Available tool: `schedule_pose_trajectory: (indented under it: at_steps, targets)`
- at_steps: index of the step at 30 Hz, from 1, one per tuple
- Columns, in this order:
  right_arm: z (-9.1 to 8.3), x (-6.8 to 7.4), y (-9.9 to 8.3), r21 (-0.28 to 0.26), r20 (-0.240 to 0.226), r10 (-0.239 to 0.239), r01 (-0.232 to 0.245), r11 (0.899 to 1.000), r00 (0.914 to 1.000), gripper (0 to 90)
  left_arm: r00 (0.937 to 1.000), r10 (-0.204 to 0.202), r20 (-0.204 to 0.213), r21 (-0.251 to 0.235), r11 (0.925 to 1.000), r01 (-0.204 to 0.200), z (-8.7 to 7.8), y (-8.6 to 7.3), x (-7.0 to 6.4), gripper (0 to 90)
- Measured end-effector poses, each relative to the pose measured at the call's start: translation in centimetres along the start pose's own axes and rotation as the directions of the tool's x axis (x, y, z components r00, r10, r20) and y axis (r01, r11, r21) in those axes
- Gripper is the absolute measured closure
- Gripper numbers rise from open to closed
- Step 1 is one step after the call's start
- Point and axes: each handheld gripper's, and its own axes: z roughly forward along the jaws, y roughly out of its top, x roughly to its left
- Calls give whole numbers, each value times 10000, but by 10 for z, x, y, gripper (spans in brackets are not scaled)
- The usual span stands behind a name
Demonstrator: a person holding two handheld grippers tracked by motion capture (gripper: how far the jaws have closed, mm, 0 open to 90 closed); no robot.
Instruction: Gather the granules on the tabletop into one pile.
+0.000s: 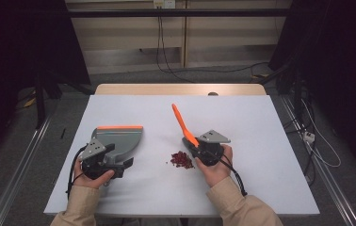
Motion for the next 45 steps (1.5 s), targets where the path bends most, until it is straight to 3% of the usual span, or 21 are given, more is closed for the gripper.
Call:
schedule_pose_trajectory:
  at_steps: [5, 8, 10, 19, 26, 33, 39, 45]
  targets:
    - [3, 4, 3, -132, -302, 338, -342, 9993, 9990, 711, 10000, -39, -50, -23, 10000, 39, -1, 0, 1, 62]
    - [2, 4, 6, -224, -215, 243, -248, 9994, 9995, 711, 9999, -56, -102, 24, 10000, 57, -1, -1, 2, 62]
    - [-1, 0, 9, -440, -352, 365, -381, 9983, 9987, 712, 9999, -66, -113, 38, 10000, 66, -2, -1, 2, 62]
    - [-16, -28, 7, -242, 118, 435, -432, 9988, 9990, 710, 9986, -386, -358, 248, 9989, 395, -8, -7, 6, 67]
    - [-17, -46, -3, 410, 582, 286, -310, 9987, 9979, 709, 9958, -494, -775, 757, 9956, 553, -10, -12, 10, 87]
    - [-19, -47, 0, 598, 422, 443, -468, 9971, 9981, 693, 9950, -555, -831, 835, 9946, 625, -10, -14, 12, 95]
    - [-22, -47, 13, 590, 478, 318, -346, 9977, 9984, 683, 9948, -578, -834, 817, 9946, 647, -10, -14, 12, 95]
    - [-14, -47, 17, 1709, 367, 202, -261, 9849, 9991, 691, 9913, -728, -1093, 904, 9925, 828, -13, -14, 13, 94]
